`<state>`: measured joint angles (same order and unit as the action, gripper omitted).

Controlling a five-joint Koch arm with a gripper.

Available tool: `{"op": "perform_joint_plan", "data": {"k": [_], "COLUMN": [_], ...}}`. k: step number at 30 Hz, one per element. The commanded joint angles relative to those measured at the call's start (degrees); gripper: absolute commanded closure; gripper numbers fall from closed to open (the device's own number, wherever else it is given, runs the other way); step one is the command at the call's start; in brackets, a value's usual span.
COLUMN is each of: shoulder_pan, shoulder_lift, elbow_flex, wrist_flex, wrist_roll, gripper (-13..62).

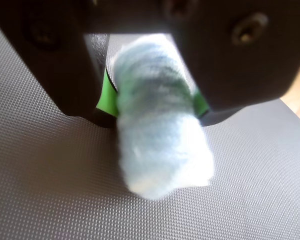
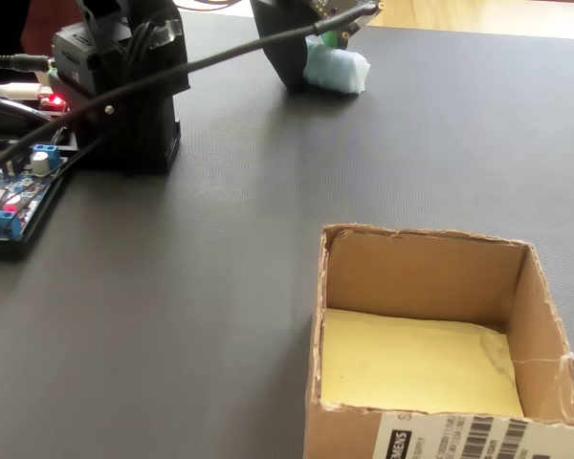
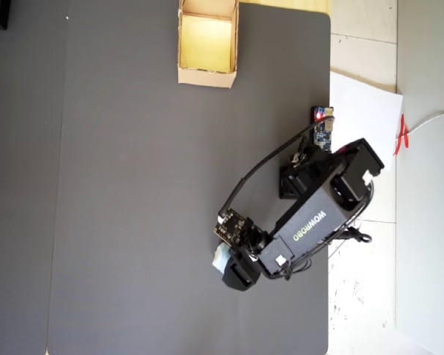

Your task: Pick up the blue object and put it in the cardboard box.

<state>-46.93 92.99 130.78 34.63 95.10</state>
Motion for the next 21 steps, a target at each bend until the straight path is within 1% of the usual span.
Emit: {"op": "perform_joint_plan", "data": {"k": [1, 2, 5, 7, 12, 21], "shoulder_pan": [-0.7, -0.7, -0.7, -0.4, 1.1, 10.5], "shoulder_lift": [-1.7, -1.6, -1.8, -1.6, 1.1, 12.7], "elbow_flex": [-0.4, 0.3, 1.4, 1.8, 2.4, 6.9], "wrist_flex": [-4.1, -5.5, -7.6, -9.4, -11.7, -25.4], "wrist_roll": [4.7, 3.6, 3.3, 2.5, 2.1, 0.1], "gripper": [37.2, 39.7, 40.4, 44.4, 44.4, 44.4]}}
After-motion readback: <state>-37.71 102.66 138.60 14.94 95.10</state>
